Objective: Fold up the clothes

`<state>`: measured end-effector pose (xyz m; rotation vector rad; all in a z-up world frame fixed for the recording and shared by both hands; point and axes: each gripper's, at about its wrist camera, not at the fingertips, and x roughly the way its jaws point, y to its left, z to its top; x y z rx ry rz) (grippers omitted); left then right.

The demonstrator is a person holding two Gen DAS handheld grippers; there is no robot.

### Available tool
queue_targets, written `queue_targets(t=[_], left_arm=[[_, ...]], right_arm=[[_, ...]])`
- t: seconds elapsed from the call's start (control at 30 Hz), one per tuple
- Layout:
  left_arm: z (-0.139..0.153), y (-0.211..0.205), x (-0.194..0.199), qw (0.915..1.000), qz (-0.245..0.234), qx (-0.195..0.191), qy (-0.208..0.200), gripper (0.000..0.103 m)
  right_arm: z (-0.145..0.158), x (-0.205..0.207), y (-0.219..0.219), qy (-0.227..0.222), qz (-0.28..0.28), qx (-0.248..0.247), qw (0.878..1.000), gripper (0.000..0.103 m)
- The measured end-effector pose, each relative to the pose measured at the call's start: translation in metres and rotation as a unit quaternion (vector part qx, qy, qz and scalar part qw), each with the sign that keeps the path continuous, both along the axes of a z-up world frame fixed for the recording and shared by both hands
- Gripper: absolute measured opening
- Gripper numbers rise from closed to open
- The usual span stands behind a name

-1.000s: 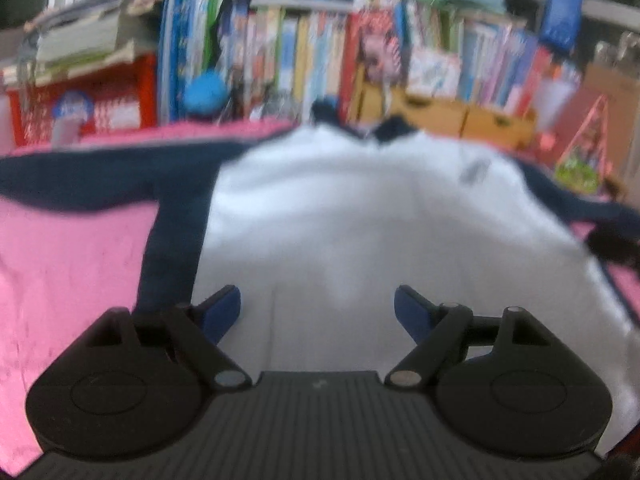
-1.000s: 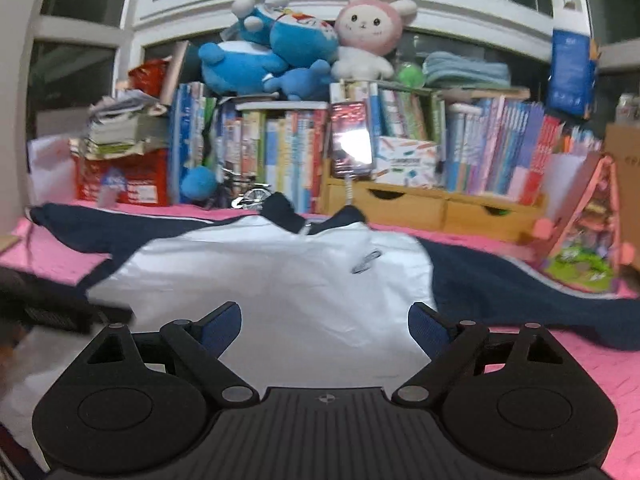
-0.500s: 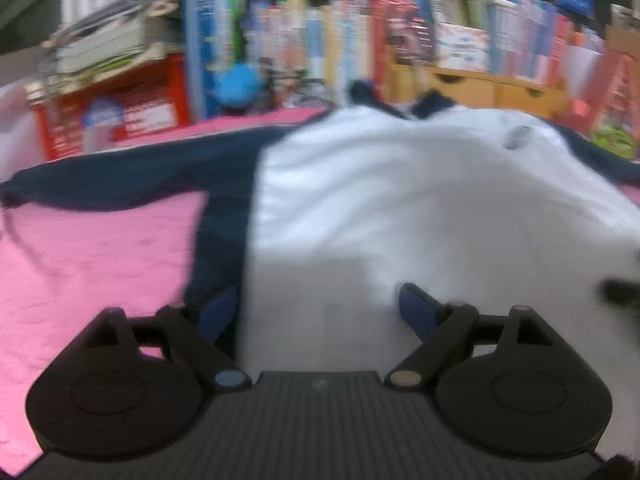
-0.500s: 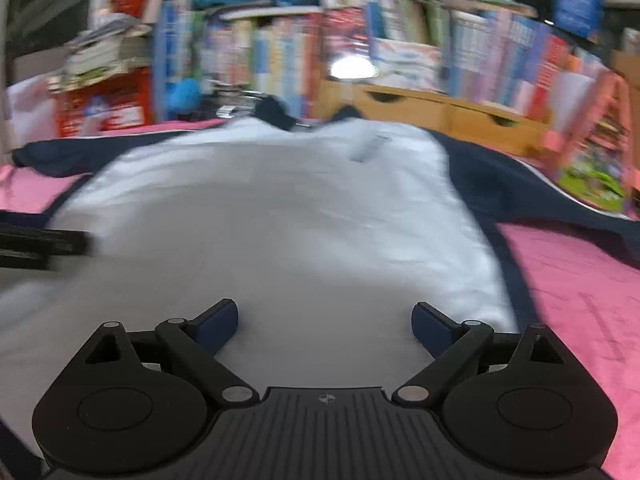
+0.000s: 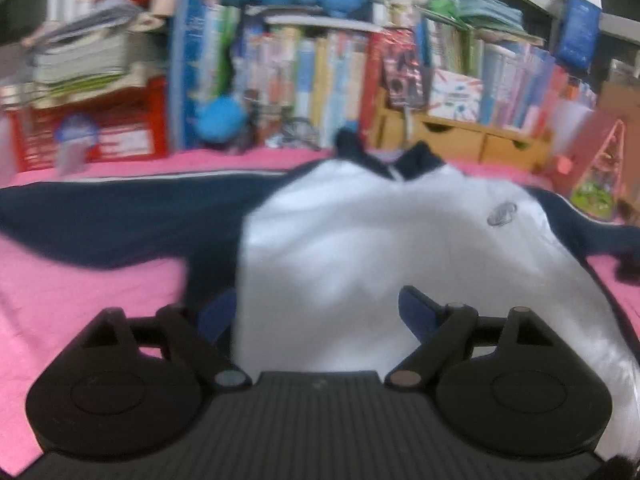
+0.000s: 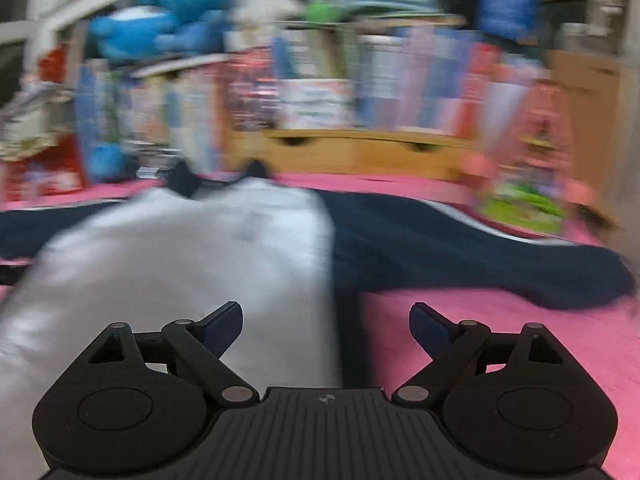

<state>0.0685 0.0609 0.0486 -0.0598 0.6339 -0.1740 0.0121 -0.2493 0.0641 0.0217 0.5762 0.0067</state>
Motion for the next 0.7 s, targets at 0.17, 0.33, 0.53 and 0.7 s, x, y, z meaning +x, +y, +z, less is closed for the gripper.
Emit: queue_targets(t=[0.17,0.33,0.53,0.7], left_arm=[[-0.03,-0.007,0.021,0.9994,0.012,0.008,0.031,0.088],[-0.04,-0.009,0.017,0.9982,0.016,0.053,0.024,0.094],[-0.042,-0.01,0.019,0.9982,0.012,0.052,0.028,0.097],[-0.034,-0.006,0.026,0.9977,-0.02,0.047,0.044,0.088]], right_arm=[[-0.017,0.064,0.033,0.034,0.075,0.025,0.996,0.091],[-0.045,0.13,0.019,0.073,0.031,0.008,0.997,0.077],[-0.052,0.185,-0.042,0.072,-0.185,-0.063,0.978,0.071],[-0.027,0.153,-0.022,0.048,-0.13,-0.086,0.987,0.062]])
